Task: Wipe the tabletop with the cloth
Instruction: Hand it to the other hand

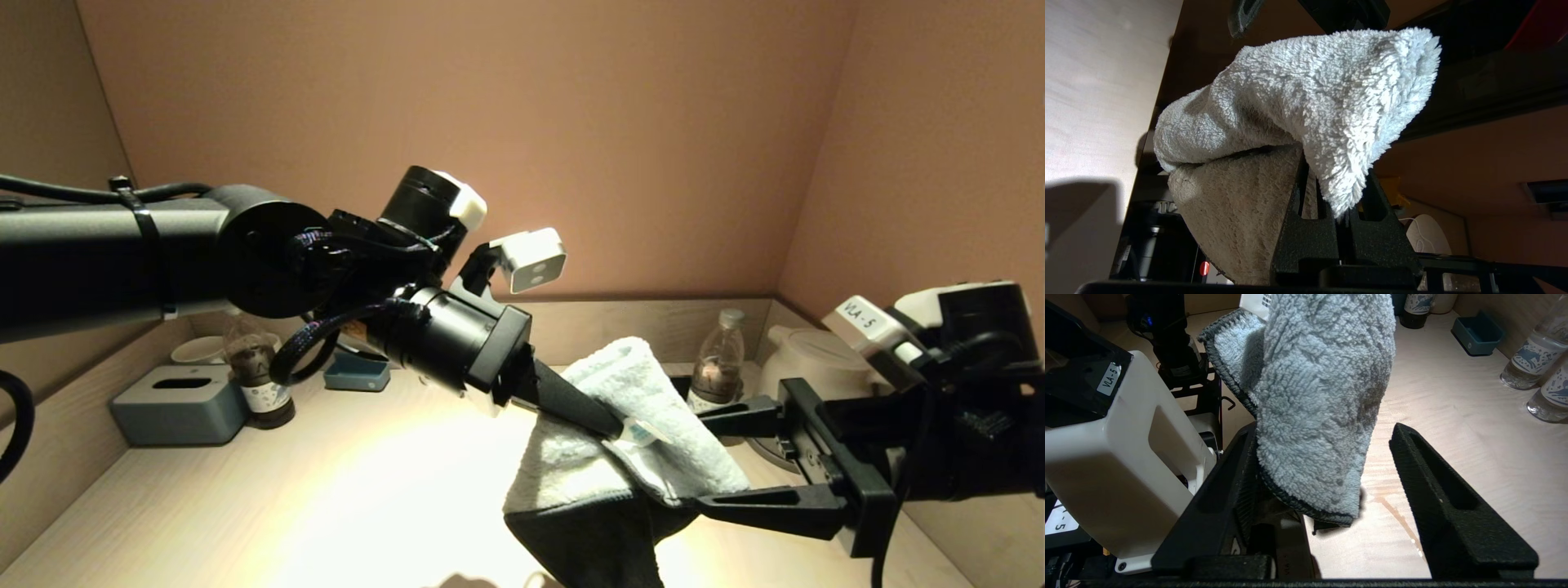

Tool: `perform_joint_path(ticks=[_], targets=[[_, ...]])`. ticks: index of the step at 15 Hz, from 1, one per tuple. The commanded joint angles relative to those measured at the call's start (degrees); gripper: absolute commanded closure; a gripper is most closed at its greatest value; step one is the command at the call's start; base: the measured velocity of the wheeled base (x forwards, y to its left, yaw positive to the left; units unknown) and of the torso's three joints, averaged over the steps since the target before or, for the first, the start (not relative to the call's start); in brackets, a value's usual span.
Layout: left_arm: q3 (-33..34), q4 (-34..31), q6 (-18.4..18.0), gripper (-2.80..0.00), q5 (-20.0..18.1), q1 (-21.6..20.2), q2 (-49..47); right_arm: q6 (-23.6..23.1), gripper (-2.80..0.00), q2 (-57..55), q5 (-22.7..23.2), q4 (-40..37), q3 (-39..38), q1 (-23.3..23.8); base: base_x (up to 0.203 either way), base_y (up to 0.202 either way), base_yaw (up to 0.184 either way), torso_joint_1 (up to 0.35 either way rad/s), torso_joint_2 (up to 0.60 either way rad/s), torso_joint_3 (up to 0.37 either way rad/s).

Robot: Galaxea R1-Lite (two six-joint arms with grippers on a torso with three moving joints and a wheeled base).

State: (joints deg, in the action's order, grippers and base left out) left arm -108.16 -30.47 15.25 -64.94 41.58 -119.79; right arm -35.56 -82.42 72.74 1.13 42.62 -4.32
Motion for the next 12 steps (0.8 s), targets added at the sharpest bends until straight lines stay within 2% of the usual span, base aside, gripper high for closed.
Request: perform_joint_path(ticks=[1, 5, 12], targets=[[-1.09, -0.32, 0.29, 0.00, -0.36, -0.01, -0.74, -0.21, 0.00, 0.48, 0.45, 0.36, -0.73, -0.90, 0.000, 0.000, 0.000, 0.000, 0.00, 0.000], [-1.79, -0.21, 1.45, 0.00, -0.45, -0.01, -0.97, -0.21, 0.00, 0.51, 0.47, 0.36, -0.70, -1.44, 0.000, 0.000, 0.000, 0.000, 0.00, 0.000], [-1.79, -0.21, 1.45, 0.00, -0.01, -0.01, -1.41, -0.21, 0.00, 0.51, 0.38, 0.36, -0.70, -1.49, 0.000, 0.000, 0.000, 0.000, 0.00, 0.000]])
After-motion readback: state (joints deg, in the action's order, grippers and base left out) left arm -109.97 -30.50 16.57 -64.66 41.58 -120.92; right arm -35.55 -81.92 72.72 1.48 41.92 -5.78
